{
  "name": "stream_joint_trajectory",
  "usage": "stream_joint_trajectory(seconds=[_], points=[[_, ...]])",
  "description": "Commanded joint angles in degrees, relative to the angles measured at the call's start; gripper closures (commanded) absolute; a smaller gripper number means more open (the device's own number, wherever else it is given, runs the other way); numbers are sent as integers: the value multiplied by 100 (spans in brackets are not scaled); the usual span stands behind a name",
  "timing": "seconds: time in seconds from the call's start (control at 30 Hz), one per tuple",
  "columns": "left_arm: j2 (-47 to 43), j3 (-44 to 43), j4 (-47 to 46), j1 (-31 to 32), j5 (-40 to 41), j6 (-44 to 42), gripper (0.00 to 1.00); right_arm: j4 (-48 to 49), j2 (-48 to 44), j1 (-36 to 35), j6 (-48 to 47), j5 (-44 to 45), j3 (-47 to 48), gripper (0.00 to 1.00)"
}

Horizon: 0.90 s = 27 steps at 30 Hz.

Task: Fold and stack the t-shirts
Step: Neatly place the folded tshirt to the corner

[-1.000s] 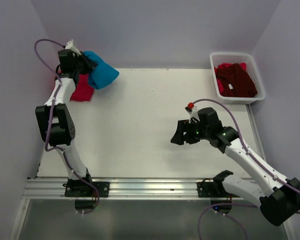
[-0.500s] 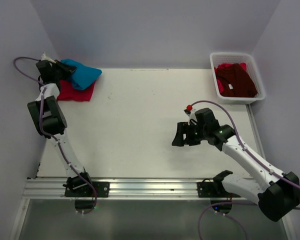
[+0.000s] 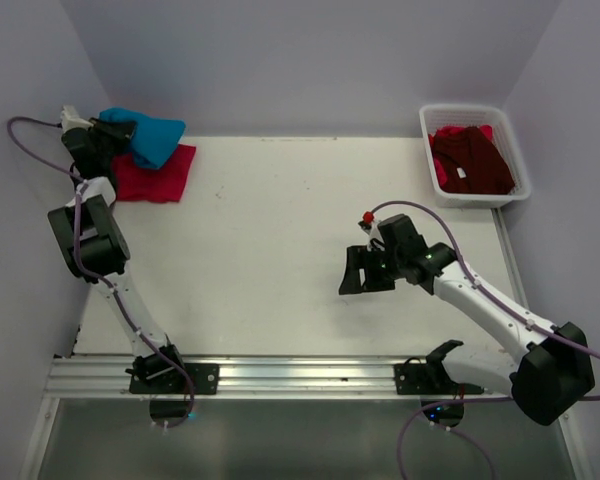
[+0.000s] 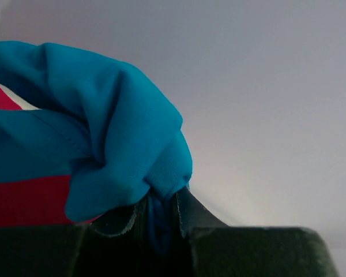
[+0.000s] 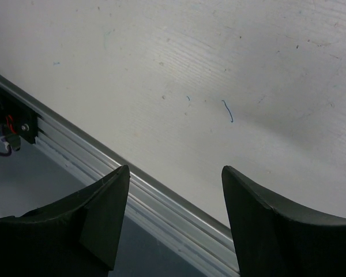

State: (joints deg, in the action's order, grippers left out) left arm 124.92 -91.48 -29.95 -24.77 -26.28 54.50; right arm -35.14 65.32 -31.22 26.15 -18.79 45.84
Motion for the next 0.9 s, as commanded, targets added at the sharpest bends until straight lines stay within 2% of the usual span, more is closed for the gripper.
stream_joint_trajectory(seconds=[0.0,0.13,0.27,0.57,0.87], points=[[-872,252,-916,-221,746,87,100,24,16,-94,83,86,276,31],[-1084,868,-1012,-221,1222,52,100,-28,7,-130,83,112,311,31],[-865,1245,-1073,-221,1196,34,100,-64,-63,-182,109,138,329,31],[-180,2379,-1899,-212,801,324,100,-134,-177,-358,206,226,346,32],[14,2766,-2154,-54,677,517,100,-187,-353,-402,250,288,337,32]])
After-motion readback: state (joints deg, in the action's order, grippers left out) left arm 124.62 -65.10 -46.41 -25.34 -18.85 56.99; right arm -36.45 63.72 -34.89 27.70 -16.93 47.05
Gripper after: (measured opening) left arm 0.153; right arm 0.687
